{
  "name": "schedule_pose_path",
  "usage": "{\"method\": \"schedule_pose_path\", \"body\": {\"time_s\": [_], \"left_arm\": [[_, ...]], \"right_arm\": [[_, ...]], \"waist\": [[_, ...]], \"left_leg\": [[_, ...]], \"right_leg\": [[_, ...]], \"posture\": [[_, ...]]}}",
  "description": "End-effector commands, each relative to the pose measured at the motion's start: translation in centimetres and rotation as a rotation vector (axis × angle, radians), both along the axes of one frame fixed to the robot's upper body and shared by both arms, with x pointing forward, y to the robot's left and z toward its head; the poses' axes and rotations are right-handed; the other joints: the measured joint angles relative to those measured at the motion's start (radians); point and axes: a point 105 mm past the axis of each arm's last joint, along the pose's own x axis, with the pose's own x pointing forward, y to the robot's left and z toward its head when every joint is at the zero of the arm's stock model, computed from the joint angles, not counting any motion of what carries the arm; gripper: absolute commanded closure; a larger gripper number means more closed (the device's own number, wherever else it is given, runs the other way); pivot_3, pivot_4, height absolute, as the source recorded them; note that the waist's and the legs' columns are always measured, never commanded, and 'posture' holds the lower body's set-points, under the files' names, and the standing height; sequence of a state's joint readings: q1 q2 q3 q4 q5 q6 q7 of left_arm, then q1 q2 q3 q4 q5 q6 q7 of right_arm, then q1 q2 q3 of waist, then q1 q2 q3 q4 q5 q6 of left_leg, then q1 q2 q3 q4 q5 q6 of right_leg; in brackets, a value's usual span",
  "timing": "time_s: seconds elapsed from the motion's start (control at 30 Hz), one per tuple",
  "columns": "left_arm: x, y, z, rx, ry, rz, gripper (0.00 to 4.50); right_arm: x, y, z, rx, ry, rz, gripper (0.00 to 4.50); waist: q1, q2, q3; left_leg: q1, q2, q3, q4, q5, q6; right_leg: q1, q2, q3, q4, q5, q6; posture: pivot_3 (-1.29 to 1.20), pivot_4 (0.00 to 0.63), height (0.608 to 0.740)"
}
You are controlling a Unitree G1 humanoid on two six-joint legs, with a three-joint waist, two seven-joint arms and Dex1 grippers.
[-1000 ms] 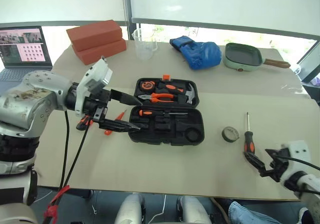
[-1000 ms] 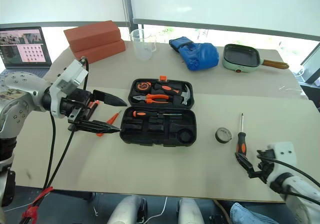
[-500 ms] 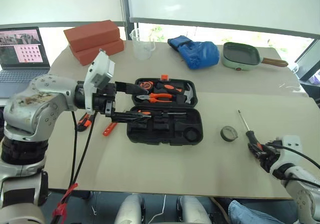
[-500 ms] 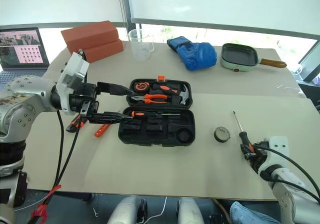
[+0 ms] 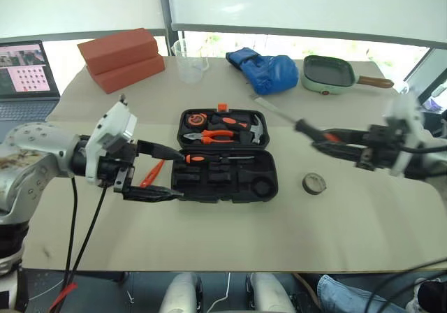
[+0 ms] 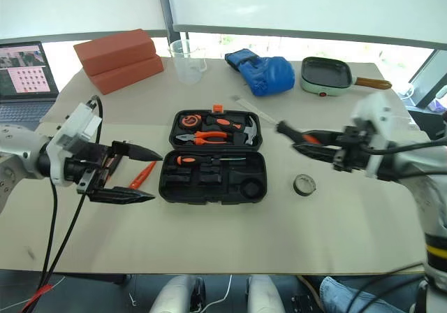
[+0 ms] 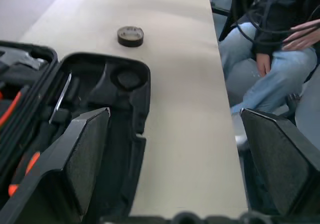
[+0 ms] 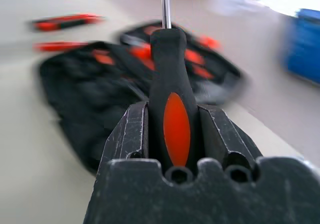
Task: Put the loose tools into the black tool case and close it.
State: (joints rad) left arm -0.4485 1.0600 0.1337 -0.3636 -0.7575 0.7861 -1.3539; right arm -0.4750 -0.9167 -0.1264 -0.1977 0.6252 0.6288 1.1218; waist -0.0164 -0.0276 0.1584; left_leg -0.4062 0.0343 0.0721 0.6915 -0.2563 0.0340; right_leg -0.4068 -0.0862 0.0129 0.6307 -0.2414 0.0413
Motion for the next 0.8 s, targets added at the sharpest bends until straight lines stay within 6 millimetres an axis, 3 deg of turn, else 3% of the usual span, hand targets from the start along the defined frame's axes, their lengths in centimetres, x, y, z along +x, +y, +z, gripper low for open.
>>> {"method": "schedule_pose_path", "body": {"time_s": [0.03, 0.2, 0.37, 0.63, 0.8], "left_arm": [[-0.6, 0.5, 0.8, 0.019, -0.062, 0.022, 0.00], [-0.7, 0.7, 1.2, 0.002, -0.093, 0.082, 0.00], [-1.1, 0.9, 1.2, 0.017, -0.076, 0.119, 0.00], [-1.0, 0.9, 1.4, 0.014, -0.093, 0.134, 0.00], [-0.5, 0.6, 1.5, 0.007, -0.111, 0.127, 0.00]], "right_arm": [[0.5, 3.1, -1.4, -0.112, -0.008, 0.211, 3.46], [3.8, 5.1, -4.7, -0.262, -0.019, 0.278, 3.46], [6.6, 4.0, -7.1, -0.346, -0.025, 0.222, 3.46], [7.7, 3.6, -7.9, -0.348, -0.018, 0.210, 3.46], [7.7, 4.5, -8.3, -0.331, -0.026, 0.234, 3.46]], "waist": [[0.008, 0.000, 0.001], [0.020, 0.000, 0.002], [0.026, 0.000, 0.002], [0.006, 0.001, 0.002], [0.003, 0.001, 0.002]], "left_leg": [[-0.001, 0.000, 0.000, 0.000, 0.000, 0.000], [-0.007, -0.002, 0.002, 0.004, 0.000, 0.001], [-0.014, -0.003, 0.004, 0.004, 0.000, 0.000], [-0.015, -0.002, 0.004, 0.003, 0.001, -0.001], [-0.015, -0.002, 0.004, 0.003, 0.001, -0.001]], "right_leg": [[-0.001, -0.001, 0.000, 0.000, 0.000, 0.000], [-0.005, -0.004, -0.001, 0.000, 0.001, 0.003], [-0.014, -0.004, 0.000, 0.003, 0.002, 0.003], [-0.017, -0.003, 0.000, 0.003, 0.002, 0.002], [-0.016, -0.003, 0.000, 0.004, 0.002, 0.002]], "posture": [[0.00, 0.150, 0.738], [0.00, 0.150, 0.738], [0.00, 0.150, 0.738], [0.00, 0.150, 0.738], [0.00, 0.150, 0.738]]}}
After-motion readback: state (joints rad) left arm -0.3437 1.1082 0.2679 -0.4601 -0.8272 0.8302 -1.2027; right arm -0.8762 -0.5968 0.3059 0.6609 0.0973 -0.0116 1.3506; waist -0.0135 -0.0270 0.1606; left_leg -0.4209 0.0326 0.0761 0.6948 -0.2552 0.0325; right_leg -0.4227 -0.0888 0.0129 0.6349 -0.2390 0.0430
